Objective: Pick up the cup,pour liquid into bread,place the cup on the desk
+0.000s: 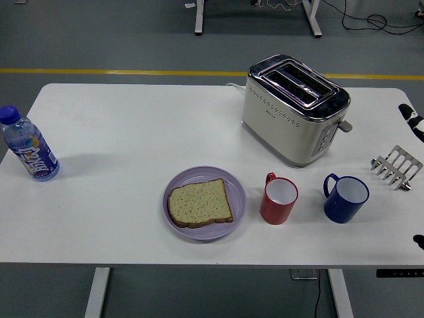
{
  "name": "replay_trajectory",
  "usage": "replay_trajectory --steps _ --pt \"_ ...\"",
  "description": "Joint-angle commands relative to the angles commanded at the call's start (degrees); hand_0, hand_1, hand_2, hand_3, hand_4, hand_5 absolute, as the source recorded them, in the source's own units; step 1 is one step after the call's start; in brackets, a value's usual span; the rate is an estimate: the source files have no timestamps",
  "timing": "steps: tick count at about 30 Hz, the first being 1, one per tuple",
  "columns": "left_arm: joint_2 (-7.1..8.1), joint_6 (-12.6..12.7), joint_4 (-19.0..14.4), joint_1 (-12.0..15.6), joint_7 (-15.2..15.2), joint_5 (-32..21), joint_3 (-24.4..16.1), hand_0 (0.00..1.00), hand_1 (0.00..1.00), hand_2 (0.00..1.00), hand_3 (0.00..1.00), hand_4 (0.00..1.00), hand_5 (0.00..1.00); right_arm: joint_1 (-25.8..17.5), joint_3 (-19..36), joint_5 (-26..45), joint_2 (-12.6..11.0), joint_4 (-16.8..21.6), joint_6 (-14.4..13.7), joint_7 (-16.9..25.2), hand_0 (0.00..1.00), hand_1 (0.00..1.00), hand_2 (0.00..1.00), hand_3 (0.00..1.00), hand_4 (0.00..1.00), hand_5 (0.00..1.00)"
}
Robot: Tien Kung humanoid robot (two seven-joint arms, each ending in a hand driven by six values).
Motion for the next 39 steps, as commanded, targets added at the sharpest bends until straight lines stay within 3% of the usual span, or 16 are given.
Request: replay_trajectory --steps 9,21,30,39 --pt "0.14 0.0 -0.1 -0.2 -0.2 -0.2 0.2 0.681 0.684 0.693 0.542 0.254 0.998 0.5 -0.2 -22.0 -0.2 -1.8 -0.4 -7.2 0.998 0.897 0.973 0.998 0.998 0.069" --pt "0.09 0.0 0.0 -0.3 -0.2 -0.6 0.4 0.681 0.685 0.693 0.543 0.254 0.998 0.6 0.4 -49.4 -0.1 -3.3 0.5 -10.5 0.998 0.9 0.974 0.998 0.998 0.072" --pt "0.09 0.1 0.0 -0.4 -0.4 -1.1 0.7 0.681 0.684 0.693 0.543 0.254 0.998 0.7 0.7 -52.3 -0.1 -3.9 0.4 -11.0 0.998 0.901 0.977 0.998 0.998 0.075" --pt "0.15 0.2 0.0 -0.7 -0.5 -1.4 0.9 0.681 0.683 0.693 0.542 0.254 0.998 0.5 1.2 -47.7 0.1 -3.7 0.0 -10.0 0.998 0.902 0.975 0.998 0.998 0.08"
